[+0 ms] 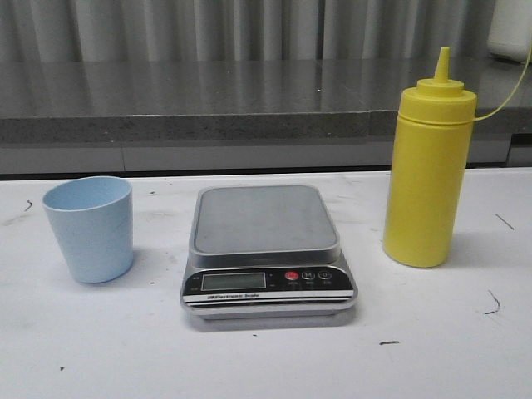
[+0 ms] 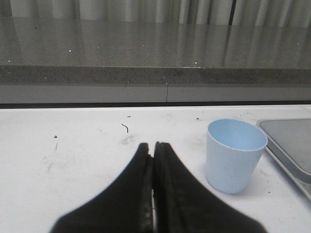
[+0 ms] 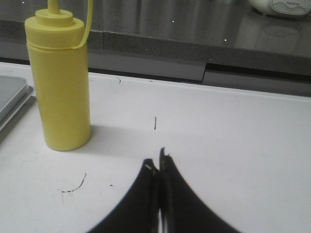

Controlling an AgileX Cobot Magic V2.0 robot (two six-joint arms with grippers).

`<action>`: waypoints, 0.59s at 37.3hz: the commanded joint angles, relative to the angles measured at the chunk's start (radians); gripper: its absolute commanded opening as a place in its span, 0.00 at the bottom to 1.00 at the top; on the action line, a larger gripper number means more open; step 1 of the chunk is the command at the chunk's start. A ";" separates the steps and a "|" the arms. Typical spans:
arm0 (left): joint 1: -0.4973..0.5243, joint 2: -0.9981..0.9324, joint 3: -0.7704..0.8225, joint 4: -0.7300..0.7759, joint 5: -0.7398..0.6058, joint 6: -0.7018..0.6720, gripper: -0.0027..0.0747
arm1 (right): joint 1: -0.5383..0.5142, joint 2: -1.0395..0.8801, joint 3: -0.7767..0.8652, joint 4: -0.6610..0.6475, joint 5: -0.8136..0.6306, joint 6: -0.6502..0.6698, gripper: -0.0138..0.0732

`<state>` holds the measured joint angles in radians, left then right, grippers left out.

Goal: Pour seasoning into cup on scale with both arms

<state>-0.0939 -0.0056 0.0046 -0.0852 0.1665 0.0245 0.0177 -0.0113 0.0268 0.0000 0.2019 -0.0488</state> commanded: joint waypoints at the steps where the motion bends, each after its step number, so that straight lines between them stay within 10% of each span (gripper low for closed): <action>1: 0.002 -0.016 0.025 -0.010 -0.092 -0.009 0.01 | -0.006 -0.015 -0.005 -0.007 -0.078 -0.011 0.09; 22: 0.002 -0.016 0.025 -0.010 -0.127 -0.009 0.01 | -0.006 -0.015 -0.005 -0.007 -0.078 -0.011 0.09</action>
<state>-0.0939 -0.0056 0.0046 -0.0852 0.1579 0.0245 0.0177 -0.0113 0.0268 0.0000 0.2019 -0.0488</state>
